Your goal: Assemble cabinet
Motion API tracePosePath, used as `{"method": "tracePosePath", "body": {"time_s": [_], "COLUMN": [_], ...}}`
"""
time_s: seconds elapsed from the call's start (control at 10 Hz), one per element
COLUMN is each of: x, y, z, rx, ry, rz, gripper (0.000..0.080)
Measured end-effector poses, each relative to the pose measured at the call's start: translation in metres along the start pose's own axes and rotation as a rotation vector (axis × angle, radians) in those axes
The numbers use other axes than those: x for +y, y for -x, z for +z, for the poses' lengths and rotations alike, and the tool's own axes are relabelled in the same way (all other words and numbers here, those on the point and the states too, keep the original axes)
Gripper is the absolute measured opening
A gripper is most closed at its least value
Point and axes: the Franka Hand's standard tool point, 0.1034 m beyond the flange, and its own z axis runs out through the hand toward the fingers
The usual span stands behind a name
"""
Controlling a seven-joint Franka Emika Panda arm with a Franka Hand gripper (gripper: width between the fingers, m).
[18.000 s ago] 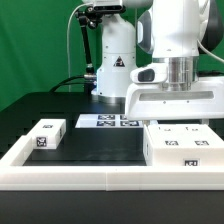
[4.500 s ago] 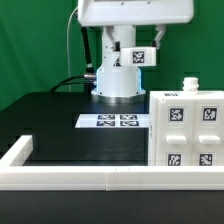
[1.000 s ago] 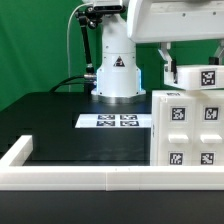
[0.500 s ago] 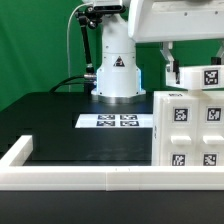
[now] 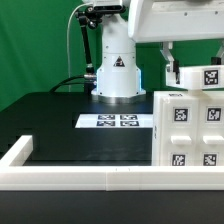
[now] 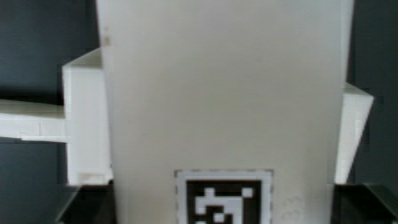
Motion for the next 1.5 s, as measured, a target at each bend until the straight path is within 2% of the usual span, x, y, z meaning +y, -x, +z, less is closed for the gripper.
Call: {"method": "tracePosePath", "body": {"time_s": [0.4, 0.7, 1.5], "x": [0.0, -0.0005, -0.003], "y": [0.0, 0.0, 0.0002], "z": [0.0, 0.0002, 0.0012], "rx": [0.0, 0.0, -0.001], "ry": [0.0, -0.003, -0.003], "rz": [0.025, 0.181, 0.936], "gripper": [0.0561, 0.0561, 0.0561]}}
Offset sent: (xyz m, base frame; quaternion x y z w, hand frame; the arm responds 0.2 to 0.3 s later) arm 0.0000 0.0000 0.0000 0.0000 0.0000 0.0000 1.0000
